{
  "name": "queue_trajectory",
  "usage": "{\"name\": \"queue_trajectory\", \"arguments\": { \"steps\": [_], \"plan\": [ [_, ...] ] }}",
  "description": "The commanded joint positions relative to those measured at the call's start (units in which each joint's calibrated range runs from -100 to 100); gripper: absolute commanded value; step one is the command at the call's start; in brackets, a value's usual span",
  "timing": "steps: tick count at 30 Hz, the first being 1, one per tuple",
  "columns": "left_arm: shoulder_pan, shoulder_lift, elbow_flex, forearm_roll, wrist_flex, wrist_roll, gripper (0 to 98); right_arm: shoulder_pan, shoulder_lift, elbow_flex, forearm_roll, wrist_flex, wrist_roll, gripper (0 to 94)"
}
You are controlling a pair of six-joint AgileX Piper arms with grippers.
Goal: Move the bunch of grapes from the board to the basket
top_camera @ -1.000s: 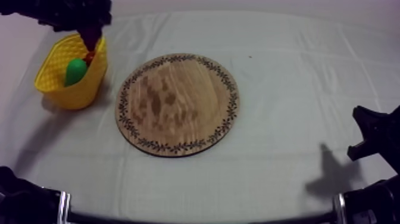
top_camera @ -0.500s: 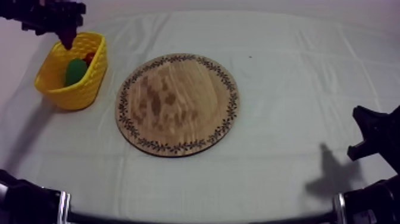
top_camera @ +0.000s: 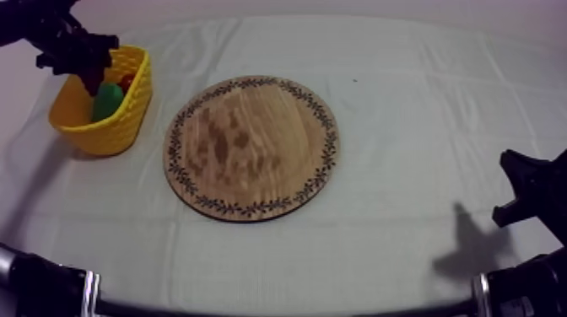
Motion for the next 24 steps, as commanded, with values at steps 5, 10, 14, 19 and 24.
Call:
{"name": "queue_trajectory", "arguments": {
  "steps": [5,10,14,19,24],
  "plan": [
    [-0.44,0.83,0.61,-0.05,0.03,-0.38,41.9,-0.02,-0.01,-0.03,0.01,-0.03,-0.05,0.4],
    [-0.90,0.86,0.51,-0.14,0.16,-0.64,63.7,-0.02,-0.01,-0.03,0.01,-0.03,-0.06,0.4],
    [-1.30,0.24,0.69,-0.18,0.24,-0.72,87.3,-0.02,-0.01,-0.03,0.01,-0.03,-0.05,0.4],
    [-1.75,-2.04,0.76,-0.15,-0.94,-0.28,87.0,-0.02,-0.01,-0.03,0.01,-0.03,-0.02,0.4],
    [-2.78,-8.01,2.32,-0.54,-7.75,0.09,38.8,-0.02,-0.01,-0.03,0.01,-0.03,-0.04,0.4]
  ]
}}
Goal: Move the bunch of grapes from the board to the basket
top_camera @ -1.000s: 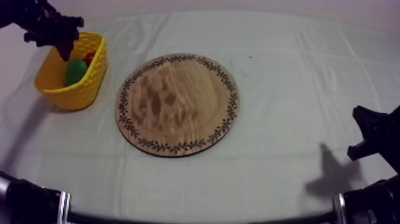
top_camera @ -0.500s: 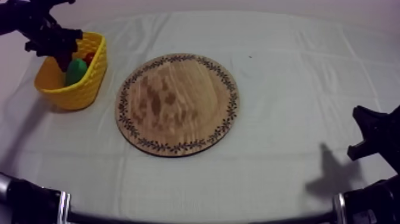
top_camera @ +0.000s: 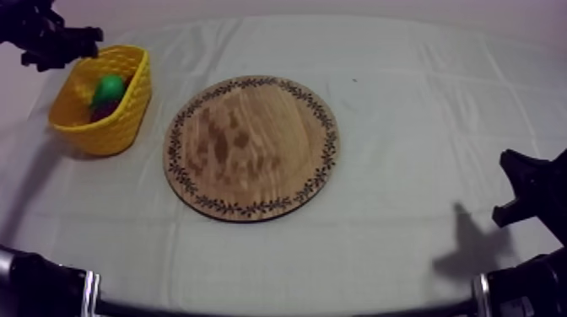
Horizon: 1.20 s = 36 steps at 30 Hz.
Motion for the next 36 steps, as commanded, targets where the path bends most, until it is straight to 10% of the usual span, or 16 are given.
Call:
{"name": "queue_trajectory", "arguments": {
  "steps": [1,11,36],
  "plan": [
    [-0.34,-3.94,1.07,-0.20,-4.21,0.03,31.2,-0.02,-0.01,-0.03,0.01,-0.03,0.01,0.4],
    [-0.57,-25.94,12.93,-0.14,-10.16,1.79,2.4,-0.02,-0.01,-0.03,0.01,-0.03,0.02,0.4],
    [0.30,-81.25,60.24,-1.58,-16.55,2.67,0.0,-0.02,-0.01,-0.03,0.01,-0.03,0.02,0.4]
  ]
}}
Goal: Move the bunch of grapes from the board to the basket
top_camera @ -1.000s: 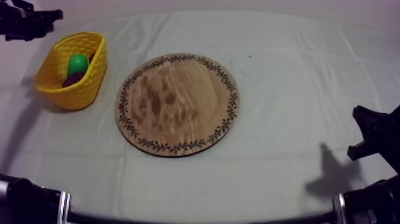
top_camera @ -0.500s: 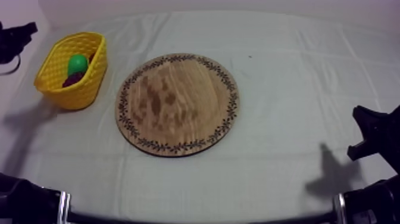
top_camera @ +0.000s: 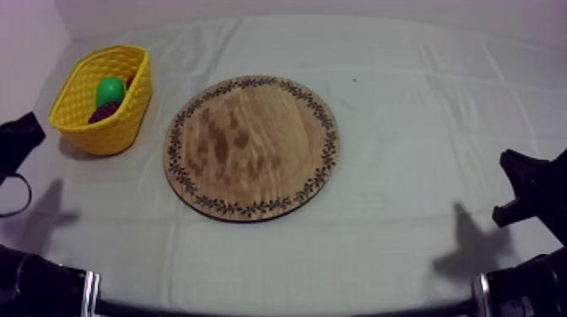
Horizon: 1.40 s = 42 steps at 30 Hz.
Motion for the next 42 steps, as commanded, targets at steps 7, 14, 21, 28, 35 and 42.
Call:
{"name": "queue_trajectory", "arguments": {
  "steps": [7,14,21,28,35,42],
  "plan": [
    [-0.98,-12.17,8.38,0.30,-0.33,-1.06,0.0,-0.02,-0.01,-0.03,0.01,-0.03,0.01,0.4],
    [-1.35,-17.78,10.12,3.77,-0.58,-4.42,0.0,-0.02,-0.01,-0.03,0.01,-0.03,0.02,0.4],
    [-1.23,-21.95,10.91,5.78,-0.53,-6.03,0.0,-0.02,-0.01,-0.03,0.01,-0.03,0.02,0.4],
    [-1.40,-23.01,11.08,6.20,-0.27,-5.75,0.0,-0.02,-0.01,-0.03,0.01,-0.03,0.02,0.4],
    [-1.76,-23.09,11.09,5.94,-0.18,-5.23,0.0,-0.02,-0.01,-0.03,0.01,-0.03,0.02,0.4],
    [-2.09,-23.10,11.10,6.94,-0.93,-6.16,0.0,-0.02,-0.01,-0.03,0.01,-0.03,0.02,0.4]
  ]
}}
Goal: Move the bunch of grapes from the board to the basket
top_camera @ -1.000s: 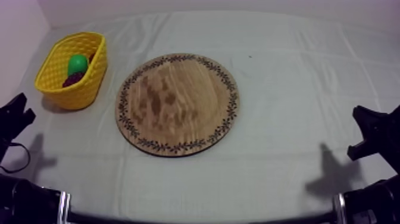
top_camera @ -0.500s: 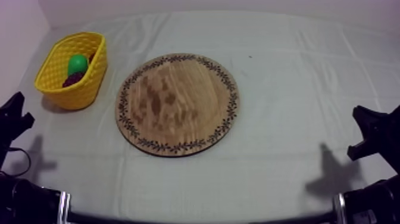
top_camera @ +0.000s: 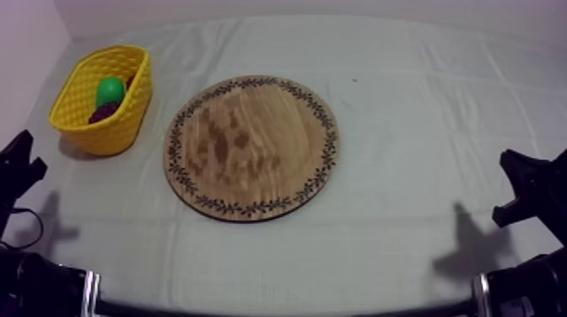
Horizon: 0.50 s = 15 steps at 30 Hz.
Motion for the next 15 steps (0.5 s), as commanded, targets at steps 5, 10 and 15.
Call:
{"name": "queue_trajectory", "arguments": {
  "steps": [5,10,15],
  "plan": [
    [-3.19,0.02,-0.35,10.45,-0.68,-10.03,0.0,-0.02,-0.01,-0.03,0.01,-0.03,-0.06,0.4],
    [-4.94,-0.02,1.22,15.93,-0.58,-15.50,0.0,-0.02,-0.01,-0.03,0.01,-0.03,-0.06,0.4],
    [-5.17,-0.04,1.51,17.01,2.97,-16.37,0.0,-0.02,-0.01,-0.03,0.01,-0.03,-0.06,0.4]
  ]
}}
